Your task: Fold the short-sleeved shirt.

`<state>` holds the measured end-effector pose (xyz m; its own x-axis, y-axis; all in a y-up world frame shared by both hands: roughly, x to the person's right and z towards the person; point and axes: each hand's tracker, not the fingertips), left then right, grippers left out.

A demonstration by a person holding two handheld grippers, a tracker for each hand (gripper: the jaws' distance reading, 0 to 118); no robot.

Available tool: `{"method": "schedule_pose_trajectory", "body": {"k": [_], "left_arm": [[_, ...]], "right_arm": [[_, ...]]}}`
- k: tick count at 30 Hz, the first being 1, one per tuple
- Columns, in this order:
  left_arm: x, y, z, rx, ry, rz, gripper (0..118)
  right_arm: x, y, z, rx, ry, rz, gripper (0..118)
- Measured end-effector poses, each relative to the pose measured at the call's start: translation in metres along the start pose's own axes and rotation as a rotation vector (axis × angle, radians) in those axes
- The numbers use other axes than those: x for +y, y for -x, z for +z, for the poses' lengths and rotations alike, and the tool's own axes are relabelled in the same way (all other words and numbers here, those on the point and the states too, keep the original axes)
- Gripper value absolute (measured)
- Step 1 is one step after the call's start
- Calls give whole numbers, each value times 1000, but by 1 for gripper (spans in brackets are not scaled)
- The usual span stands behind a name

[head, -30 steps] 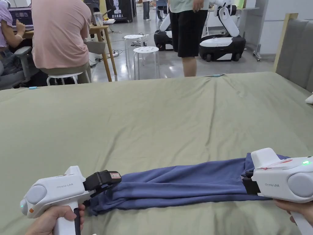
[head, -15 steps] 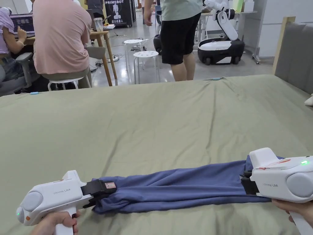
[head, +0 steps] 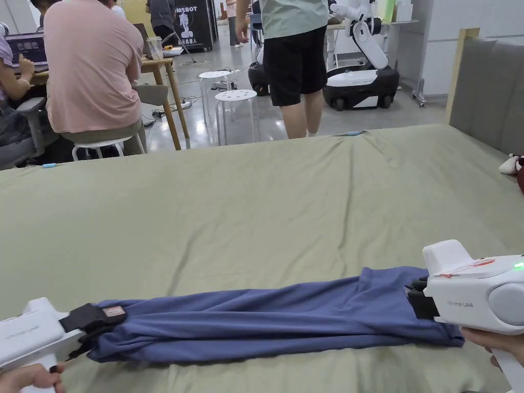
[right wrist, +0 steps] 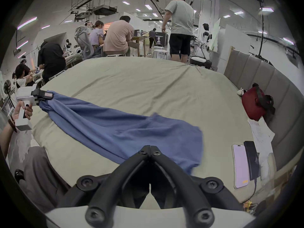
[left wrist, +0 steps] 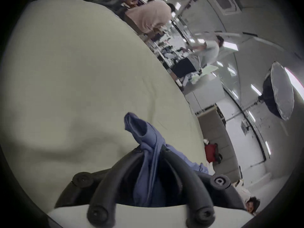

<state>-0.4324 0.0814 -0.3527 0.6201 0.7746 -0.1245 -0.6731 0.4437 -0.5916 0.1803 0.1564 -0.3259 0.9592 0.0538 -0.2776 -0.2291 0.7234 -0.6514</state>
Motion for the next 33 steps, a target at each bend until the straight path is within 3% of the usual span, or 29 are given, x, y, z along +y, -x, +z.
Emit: {"method": "schedule_pose_trajectory", "body": {"k": [5,11,23,27,28,29,31,32,33], "left_arm": [[17,18,41,33,-57,30,12],[1,-25,37,-39,-44,-31,12],[-96,-177,-89,-192,223,-199,12],[-115,-169,-149,-14,274,-258,13],[-119,-162,-159,29,289,-268,20],[-122,-157,-165,43,308,-234,38],[-125,-152,-168,-40,299,-187,103],[-126,-151,-164,-58,282,-188,118],[-122,-152,-155,-144,217,-174,118]], "right_arm": [[1,0,-1,4,-8,0,0],[1,9,-4,27,-16,1,0],[-8,5,17,54,-46,-4,0],[-15,-8,26,48,-62,-33,0],[-17,-12,28,46,-62,-41,0],[-19,-16,29,44,-61,-46,0],[-23,-22,30,39,-55,-53,0],[-24,-24,30,37,-52,-55,0],[-26,-27,29,34,-47,-56,0]]}}
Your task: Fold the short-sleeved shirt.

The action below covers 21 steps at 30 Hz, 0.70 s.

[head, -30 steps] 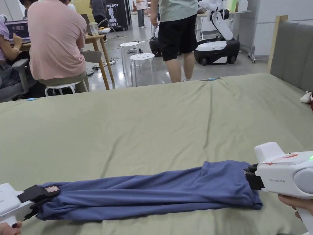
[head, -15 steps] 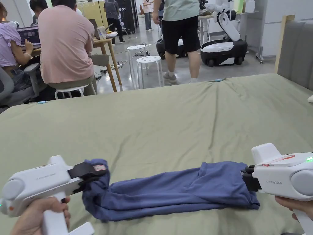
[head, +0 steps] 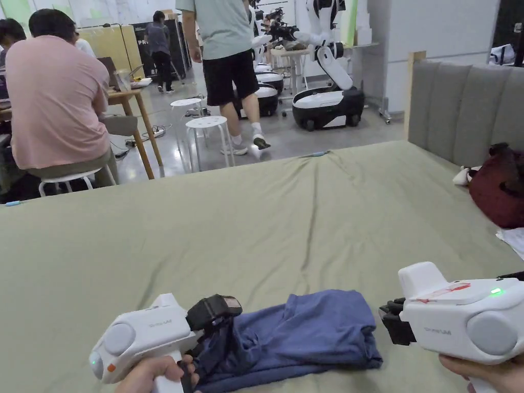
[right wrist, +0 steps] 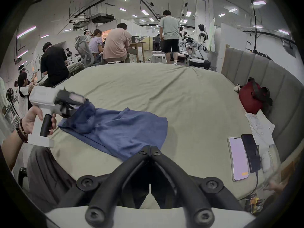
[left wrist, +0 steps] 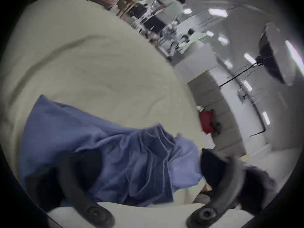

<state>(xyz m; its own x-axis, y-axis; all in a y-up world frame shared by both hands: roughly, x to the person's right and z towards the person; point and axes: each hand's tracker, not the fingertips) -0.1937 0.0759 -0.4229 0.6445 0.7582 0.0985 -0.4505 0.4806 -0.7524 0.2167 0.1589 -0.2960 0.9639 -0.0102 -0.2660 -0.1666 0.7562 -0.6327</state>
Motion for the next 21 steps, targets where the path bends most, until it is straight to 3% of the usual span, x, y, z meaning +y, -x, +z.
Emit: {"method": "schedule_pose_trajectory", "body": {"k": [4,5,6,8,9,10,11,15,21], "left_arm": [[16,-4,48,-6,-94,0,118],[23,-2,60,17,-105,4,111],[27,2,70,34,-106,2,92],[32,0,80,77,-106,-55,13],[30,4,80,112,-102,-82,13],[28,9,76,149,-80,-92,2],[26,10,68,197,-59,-93,1],[4,19,29,138,98,-58,0],[-40,-12,-43,108,226,-137,0]], "right_arm": [[-2,-4,-5,-3,9,-10,0],[-1,-3,-7,-1,9,-14,0],[-2,-2,-9,5,7,-18,0],[0,0,-12,22,4,-31,0],[1,3,-14,29,2,-35,0],[1,5,-14,31,-1,-36,0],[1,9,-14,37,-4,-34,0],[1,17,-11,67,-13,-26,0],[-4,19,-4,56,1,-8,0]]}}
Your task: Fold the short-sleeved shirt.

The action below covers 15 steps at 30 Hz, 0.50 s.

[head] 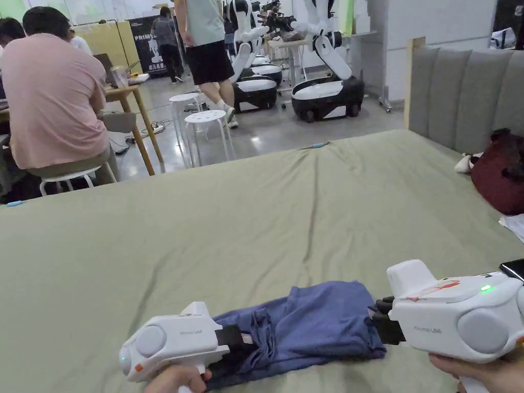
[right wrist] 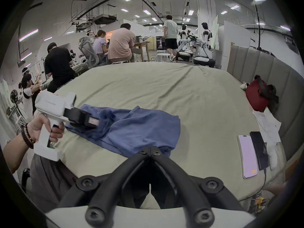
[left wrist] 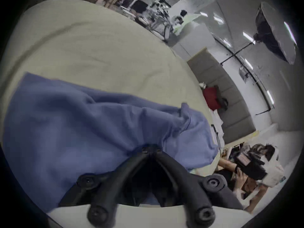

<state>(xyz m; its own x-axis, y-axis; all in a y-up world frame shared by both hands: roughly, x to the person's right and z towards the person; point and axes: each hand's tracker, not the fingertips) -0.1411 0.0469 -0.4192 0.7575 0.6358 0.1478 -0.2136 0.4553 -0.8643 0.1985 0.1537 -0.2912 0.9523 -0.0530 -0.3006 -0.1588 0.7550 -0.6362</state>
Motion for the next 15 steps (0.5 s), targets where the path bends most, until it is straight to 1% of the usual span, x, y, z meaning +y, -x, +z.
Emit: {"method": "schedule_pose_trajectory", "body": {"k": [2,5,7,9,10,12,13,15], "left_arm": [[-2,-12,-15,28,-6,-7,0],[7,-16,-11,30,-10,-27,0],[10,-18,10,10,-7,-71,0],[14,-14,33,-46,-55,-76,0],[16,-8,48,-63,-100,-49,0],[21,6,74,-53,-163,-12,0],[24,15,86,-26,-186,10,1],[26,35,113,42,-238,43,15]], "right_arm": [[-3,-2,4,-8,0,-3,0],[-8,-5,7,-17,3,-15,0],[-12,-6,7,-20,8,-19,0],[-14,-5,5,-22,10,-21,0],[-14,-4,4,-26,11,-23,0],[-14,1,0,-41,9,-24,0],[-13,4,-3,-42,6,-24,0],[-10,9,-8,-29,-5,-29,0]]}}
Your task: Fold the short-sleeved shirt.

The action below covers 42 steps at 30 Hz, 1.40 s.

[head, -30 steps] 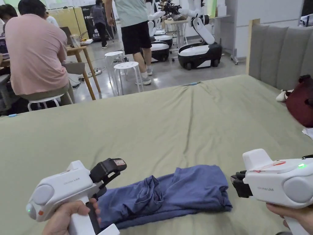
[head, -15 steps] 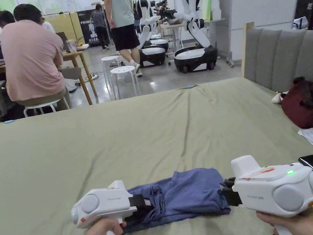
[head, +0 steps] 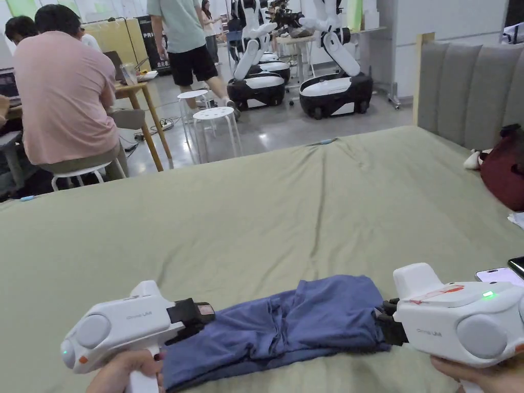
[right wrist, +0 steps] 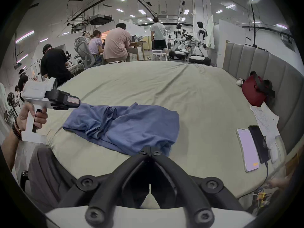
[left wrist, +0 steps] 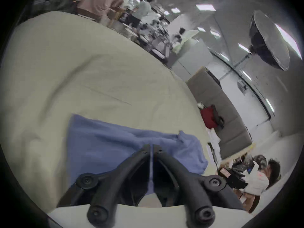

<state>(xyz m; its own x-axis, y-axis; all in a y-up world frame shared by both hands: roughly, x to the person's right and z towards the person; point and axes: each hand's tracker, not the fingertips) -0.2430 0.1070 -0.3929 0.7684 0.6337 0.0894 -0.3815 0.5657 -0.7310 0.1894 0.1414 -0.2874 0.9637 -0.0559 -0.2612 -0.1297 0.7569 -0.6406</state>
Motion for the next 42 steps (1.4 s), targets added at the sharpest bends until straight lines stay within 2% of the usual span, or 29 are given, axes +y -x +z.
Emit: {"method": "schedule_pose_trajectory", "body": {"k": [2,4,5,6,8,9,10,14,17,20,22,23,24,26,27,28,31,33,38,40,42], "left_arm": [[5,20,19,42,-15,28,29],[6,35,37,64,-26,62,33],[5,40,43,75,-40,65,42],[3,43,48,87,-56,61,61],[2,49,52,100,-59,36,109],[0,50,53,91,-53,31,118],[-1,49,54,40,-49,12,118],[-6,41,36,32,38,-17,118],[-11,30,17,101,42,-69,118],[-8,39,-7,131,84,-51,112],[-10,41,-20,119,133,8,97],[-11,43,-25,135,131,-6,93],[-14,43,-26,173,116,-54,83],[-14,36,-25,266,102,-115,40],[-13,35,-21,301,98,-120,24],[-12,33,-13,275,83,-111,14],[-7,32,2,190,56,-66,13],[-5,33,5,178,61,-115,12],[1,36,13,147,47,-18,12],[2,30,18,96,32,-82,12],[3,24,24,98,22,-91,12]], "right_arm": [[3,9,-4,-2,-15,6,0],[6,23,-7,-93,-34,100,0],[7,27,-9,-114,-36,126,0],[8,31,-11,-129,-36,134,0],[10,36,-15,-133,-35,115,0],[10,38,-16,-135,-36,112,0],[10,40,-15,-138,-38,111,0],[9,44,-13,-140,-44,109,0],[5,44,-6,-114,-59,77,0],[-3,43,3,-108,-59,72,0],[-8,40,7,-108,-53,71,0],[-10,38,9,-103,-49,70,0],[-13,35,11,-97,-44,65,0],[-16,31,12,-88,-36,45,0],[-17,30,13,-89,-34,38,0],[-18,30,13,-93,-32,36,0],[-18,30,9,-97,-24,36,0],[-19,32,6,-79,-20,34,0],[-22,38,5,-51,-20,39,0],[-22,37,3,-47,-12,40,0],[-21,37,1,-60,-6,45,0]]}}
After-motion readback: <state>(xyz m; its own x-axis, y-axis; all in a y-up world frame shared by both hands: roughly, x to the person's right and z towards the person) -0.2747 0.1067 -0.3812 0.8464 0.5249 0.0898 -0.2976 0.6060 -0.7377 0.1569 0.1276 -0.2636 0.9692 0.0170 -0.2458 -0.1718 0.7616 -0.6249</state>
